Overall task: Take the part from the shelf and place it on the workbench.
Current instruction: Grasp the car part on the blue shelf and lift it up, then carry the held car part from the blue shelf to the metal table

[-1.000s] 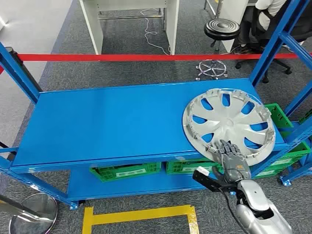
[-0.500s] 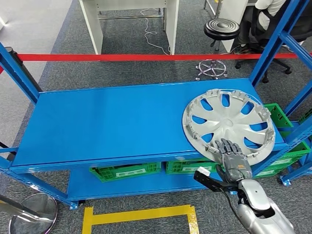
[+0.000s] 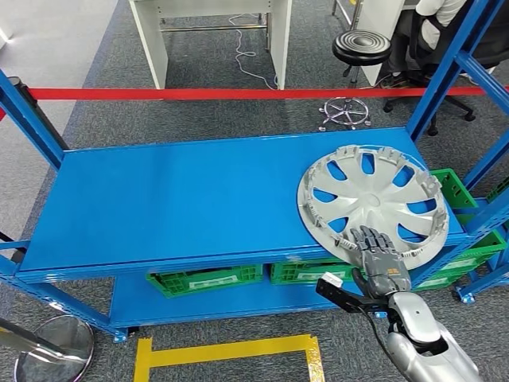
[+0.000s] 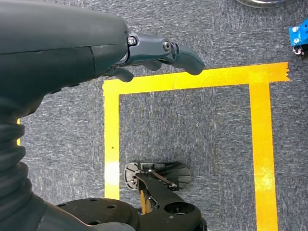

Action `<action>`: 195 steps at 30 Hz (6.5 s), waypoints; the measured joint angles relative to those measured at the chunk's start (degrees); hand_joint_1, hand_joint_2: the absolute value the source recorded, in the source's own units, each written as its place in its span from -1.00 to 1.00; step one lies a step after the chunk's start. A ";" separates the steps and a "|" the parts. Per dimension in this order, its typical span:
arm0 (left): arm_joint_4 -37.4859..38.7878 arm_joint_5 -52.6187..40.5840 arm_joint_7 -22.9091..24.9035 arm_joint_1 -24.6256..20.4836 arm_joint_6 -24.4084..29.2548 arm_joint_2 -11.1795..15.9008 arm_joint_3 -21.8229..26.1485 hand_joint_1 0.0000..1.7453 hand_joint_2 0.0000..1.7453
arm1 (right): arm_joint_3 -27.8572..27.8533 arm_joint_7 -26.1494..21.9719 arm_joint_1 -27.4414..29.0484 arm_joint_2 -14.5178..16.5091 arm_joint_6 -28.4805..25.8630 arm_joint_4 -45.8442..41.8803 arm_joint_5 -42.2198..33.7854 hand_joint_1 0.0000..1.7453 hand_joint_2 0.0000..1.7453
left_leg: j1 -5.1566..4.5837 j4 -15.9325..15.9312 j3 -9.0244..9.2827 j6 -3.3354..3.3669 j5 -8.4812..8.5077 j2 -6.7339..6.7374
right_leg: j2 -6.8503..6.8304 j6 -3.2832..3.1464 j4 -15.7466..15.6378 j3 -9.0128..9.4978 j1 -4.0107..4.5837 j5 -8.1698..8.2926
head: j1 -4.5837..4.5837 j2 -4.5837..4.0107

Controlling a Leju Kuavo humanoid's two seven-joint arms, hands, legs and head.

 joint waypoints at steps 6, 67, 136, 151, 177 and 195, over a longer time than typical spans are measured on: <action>0.02 0.53 -0.37 0.00 0.29 0.00 0.01 -1.00 1.00 | 0.01 -0.26 0.01 -0.01 -0.98 0.01 0.58 1.00 1.00 | 0.00 0.01 0.00 0.00 0.01 0.00 | 0.00 0.00 0.00 0.00 0.00 0.00 | 0.00 0.00; -0.15 8.60 -2.55 -0.56 2.44 -0.40 4.86 -1.00 1.00 | -0.26 -5.00 2.94 -1.71 -19.65 -6.10 15.18 1.00 1.00 | 0.00 0.02 -0.14 0.01 0.00 -0.01 | -0.03 0.00 0.01 -0.10 0.00 0.00 | 0.00 0.00; -5.18 6.51 -5.22 0.82 -0.30 -2.08 3.23 -1.00 1.00 | -4.91 -15.27 7.32 -1.06 -32.90 -24.97 16.00 1.00 1.00 | -0.13 0.51 -0.60 0.37 -0.23 -0.01 | -0.04 0.23 -0.02 -0.38 -0.11 0.03 | -0.02 0.00; -8.38 3.75 -3.67 1.92 -5.11 -3.81 3.02 -1.00 1.00 | -3.56 -16.44 12.11 0.01 -33.05 -27.11 12.16 1.00 1.00 | 0.62 -0.22 -1.73 1.73 1.71 0.18 | -0.02 3.09 7.25 -2.04 -1.24 -3.51 | 0.51 0.00; -9.38 3.46 -3.56 1.76 -6.22 -3.83 3.15 -1.00 1.00 | -3.12 -15.16 15.06 0.06 -33.11 -29.12 10.04 1.00 1.00 | -0.53 -2.62 0.96 2.40 0.81 0.46 | -0.04 1.90 11.56 -8.96 -0.15 -5.39 | 0.43 0.00; -10.06 2.36 -3.92 2.01 -10.00 -3.97 3.45 -1.00 1.00 | -2.60 -15.30 15.23 0.07 -33.10 -29.45 9.21 1.00 1.00 | -0.01 15.79 -6.03 -1.28 -6.60 0.23 | -0.41 -0.80 -0.48 -1.56 -0.48 1.21 | 0.16 0.00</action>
